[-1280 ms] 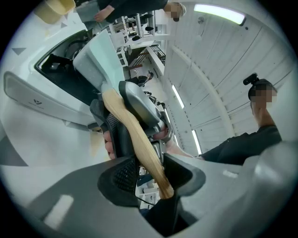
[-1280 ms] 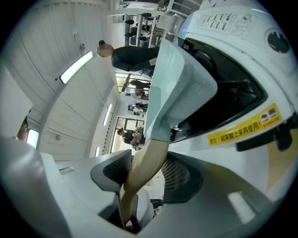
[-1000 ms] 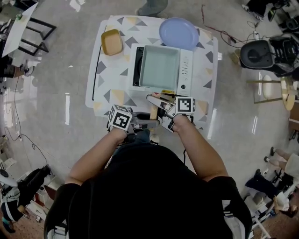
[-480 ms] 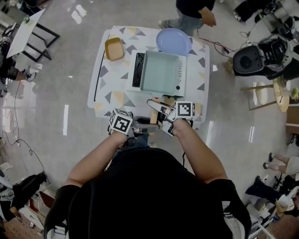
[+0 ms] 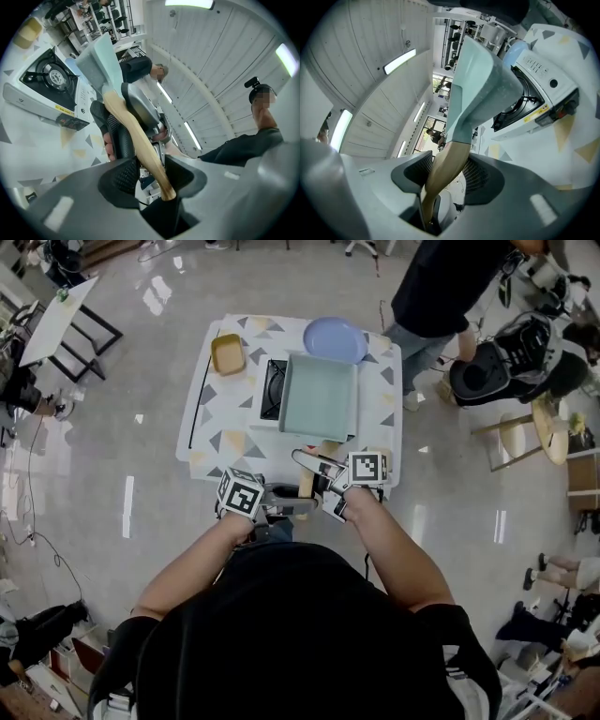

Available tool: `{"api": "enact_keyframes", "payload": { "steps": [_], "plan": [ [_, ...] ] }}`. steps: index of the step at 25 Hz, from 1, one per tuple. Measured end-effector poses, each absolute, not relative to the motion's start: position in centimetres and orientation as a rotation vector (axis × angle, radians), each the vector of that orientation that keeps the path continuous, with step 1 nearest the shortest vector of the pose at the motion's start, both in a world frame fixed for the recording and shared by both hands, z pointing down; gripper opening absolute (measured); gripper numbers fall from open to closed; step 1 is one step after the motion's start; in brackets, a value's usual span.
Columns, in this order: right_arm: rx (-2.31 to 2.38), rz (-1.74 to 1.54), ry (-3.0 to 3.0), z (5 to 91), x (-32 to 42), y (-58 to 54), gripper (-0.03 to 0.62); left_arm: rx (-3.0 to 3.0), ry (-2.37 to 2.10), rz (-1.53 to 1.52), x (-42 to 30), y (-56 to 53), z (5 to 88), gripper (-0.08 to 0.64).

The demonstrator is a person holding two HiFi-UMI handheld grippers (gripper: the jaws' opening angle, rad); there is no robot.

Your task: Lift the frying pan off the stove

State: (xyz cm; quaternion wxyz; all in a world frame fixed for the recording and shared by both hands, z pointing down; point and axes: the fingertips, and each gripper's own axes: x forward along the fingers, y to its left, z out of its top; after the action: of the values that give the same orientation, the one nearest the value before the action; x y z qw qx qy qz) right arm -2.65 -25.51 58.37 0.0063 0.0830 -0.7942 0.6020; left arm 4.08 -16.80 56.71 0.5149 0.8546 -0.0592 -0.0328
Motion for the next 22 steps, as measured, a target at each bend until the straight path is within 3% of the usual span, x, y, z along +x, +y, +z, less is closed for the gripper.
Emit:
{"api": "enact_keyframes", "payload": {
  "steps": [22],
  "plan": [
    [0.244,1.780,-2.581,53.5,0.3,-17.8,0.236,2.172,-0.103,-0.053,7.4,-9.0,52.6,0.176]
  ]
}}
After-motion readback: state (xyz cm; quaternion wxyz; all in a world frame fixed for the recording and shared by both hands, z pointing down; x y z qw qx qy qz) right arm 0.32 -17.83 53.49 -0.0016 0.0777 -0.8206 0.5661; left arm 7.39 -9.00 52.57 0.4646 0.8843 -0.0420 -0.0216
